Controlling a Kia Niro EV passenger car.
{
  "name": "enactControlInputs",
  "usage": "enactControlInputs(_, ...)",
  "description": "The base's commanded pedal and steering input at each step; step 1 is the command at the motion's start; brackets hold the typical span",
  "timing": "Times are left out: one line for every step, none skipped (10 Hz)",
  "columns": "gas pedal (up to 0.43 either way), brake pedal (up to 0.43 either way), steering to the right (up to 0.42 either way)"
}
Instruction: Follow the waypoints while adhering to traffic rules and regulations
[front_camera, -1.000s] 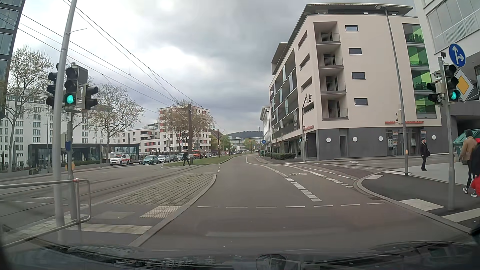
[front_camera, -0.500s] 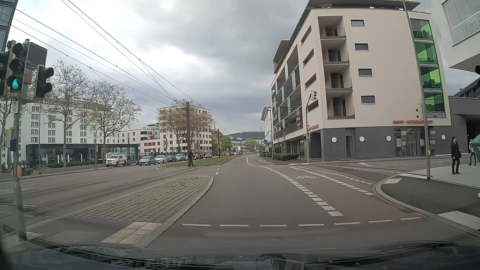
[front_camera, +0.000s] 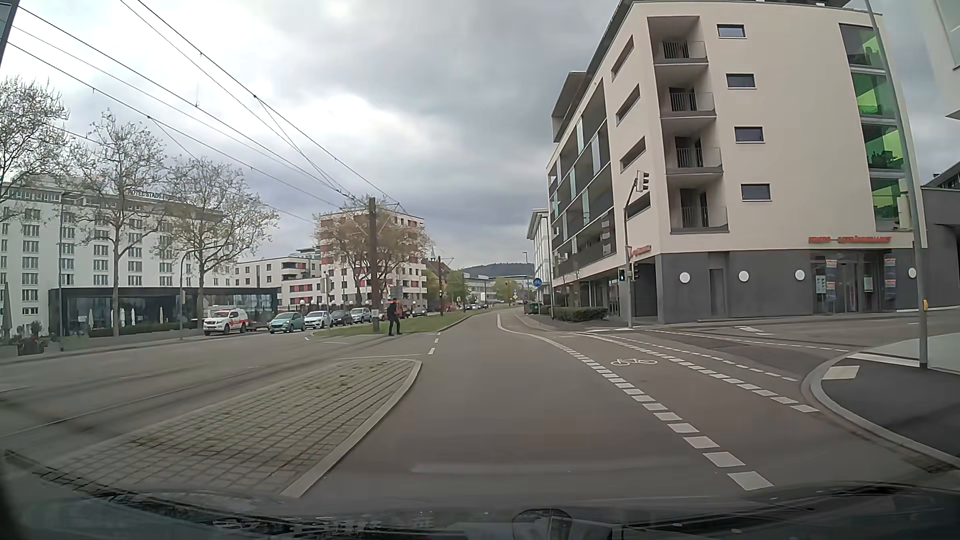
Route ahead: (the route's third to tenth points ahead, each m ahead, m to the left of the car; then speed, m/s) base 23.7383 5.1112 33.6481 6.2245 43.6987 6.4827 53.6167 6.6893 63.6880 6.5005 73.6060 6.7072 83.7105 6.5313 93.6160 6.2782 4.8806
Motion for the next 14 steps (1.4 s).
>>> enactControlInputs(0.28, 0.0, -0.028)
enactControlInputs(0.28, 0.0, -0.026)
enactControlInputs(0.28, 0.0, -0.025)
enactControlInputs(0.268, 0.0, -0.025)
enactControlInputs(0.268, 0.0, -0.025)
enactControlInputs(0.268, 0.0, -0.023)
enactControlInputs(0.268, 0.0, -0.022)
enactControlInputs(0.268, 0.0, -0.022)
enactControlInputs(0.268, 0.0, -0.022)
enactControlInputs(0.268, 0.0, -0.021)
enactControlInputs(0.268, 0.0, -0.018)
enactControlInputs(0.268, 0.0, -0.011)
enactControlInputs(0.268, 0.0, -0.004)
enactControlInputs(0.268, 0.0, -0.003)
